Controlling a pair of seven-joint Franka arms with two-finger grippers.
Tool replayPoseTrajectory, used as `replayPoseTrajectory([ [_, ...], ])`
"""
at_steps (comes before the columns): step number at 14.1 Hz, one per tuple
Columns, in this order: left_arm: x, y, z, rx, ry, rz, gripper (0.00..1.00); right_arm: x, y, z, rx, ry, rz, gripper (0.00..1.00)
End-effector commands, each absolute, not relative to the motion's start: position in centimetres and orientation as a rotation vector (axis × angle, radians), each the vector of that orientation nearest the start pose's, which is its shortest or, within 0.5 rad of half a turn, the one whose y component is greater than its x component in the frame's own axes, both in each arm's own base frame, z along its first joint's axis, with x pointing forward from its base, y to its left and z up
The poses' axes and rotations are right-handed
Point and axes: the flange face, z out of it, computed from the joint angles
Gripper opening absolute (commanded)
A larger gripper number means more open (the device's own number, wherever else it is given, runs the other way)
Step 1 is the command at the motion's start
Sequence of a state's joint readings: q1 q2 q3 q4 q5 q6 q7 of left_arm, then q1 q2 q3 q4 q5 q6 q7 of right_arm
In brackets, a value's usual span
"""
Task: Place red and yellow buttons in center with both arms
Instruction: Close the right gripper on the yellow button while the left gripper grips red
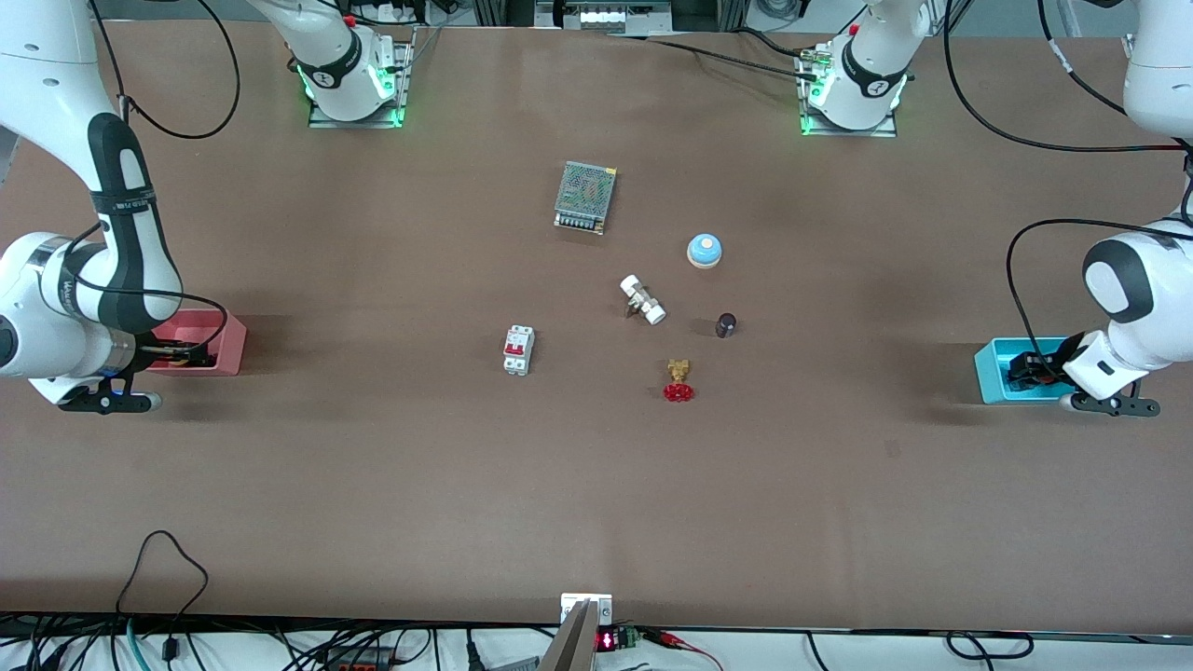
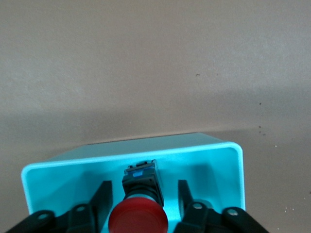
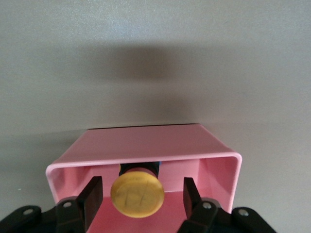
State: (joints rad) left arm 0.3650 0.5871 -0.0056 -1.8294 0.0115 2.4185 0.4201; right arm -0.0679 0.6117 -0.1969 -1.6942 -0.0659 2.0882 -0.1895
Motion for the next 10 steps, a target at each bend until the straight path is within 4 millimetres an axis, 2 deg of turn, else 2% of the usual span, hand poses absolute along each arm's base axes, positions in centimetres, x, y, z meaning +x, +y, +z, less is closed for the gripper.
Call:
replayPoseTrajectory([
  [1,60.47,22.95,21.43,-3.148,0.096,-0.034,0.45,63.51,-16.57,23.04,-3.242,-0.009,0.383,0.71],
  [4,60.4,22.92,21.35,-3.149,0.096,-0.03,0.38,63.53,-16.39,23.02,-3.241,-0.014,0.385,0.68],
  [7,60.29,22.98,21.26,-3.151,0.094,-0.023,0.38,63.57,-16.38,23.12,-3.241,-0.01,0.379,0.57],
  [10,60.51,22.96,21.96,-3.147,0.096,-0.038,0.35,63.53,-16.38,23.11,-3.239,-0.017,0.384,0.51],
])
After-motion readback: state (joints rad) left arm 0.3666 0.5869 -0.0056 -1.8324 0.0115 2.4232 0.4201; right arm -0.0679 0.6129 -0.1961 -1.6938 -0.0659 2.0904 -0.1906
